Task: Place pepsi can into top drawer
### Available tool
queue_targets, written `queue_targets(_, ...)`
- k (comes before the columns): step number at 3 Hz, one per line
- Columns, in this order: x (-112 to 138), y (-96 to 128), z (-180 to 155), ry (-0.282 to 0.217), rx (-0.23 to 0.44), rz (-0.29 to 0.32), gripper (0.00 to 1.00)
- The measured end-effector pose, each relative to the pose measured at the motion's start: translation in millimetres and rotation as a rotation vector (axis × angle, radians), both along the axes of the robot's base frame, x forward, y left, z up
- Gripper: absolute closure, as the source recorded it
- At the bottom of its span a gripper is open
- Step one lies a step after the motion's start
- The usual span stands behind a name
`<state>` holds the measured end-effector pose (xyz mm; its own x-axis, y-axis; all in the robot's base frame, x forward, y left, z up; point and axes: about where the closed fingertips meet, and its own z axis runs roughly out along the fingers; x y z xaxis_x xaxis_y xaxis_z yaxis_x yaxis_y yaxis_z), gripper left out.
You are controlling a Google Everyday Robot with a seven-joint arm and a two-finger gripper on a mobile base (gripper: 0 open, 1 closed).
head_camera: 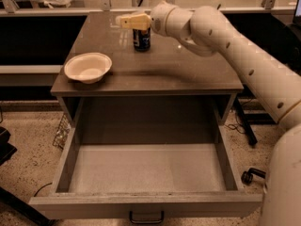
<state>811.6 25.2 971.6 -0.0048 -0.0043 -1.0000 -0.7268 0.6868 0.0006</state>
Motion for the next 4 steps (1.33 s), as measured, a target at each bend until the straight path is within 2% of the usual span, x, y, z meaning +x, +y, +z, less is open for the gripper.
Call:
queue_targets(1,21.5,-11.8,-13.9,-0.04,-0.128,-0.025,0.0)
queue_targets(2,31.6,-35.0,-17.7,-0.044,-0.245,-0.051,0.0)
queue_targets(3,35.4,-47.3,-23.3,-0.037,-0.266,-0.068,0.0)
queue_targets(4,30.2,-14.9,-31.4,0.014,-0.189,-0.012,0.0)
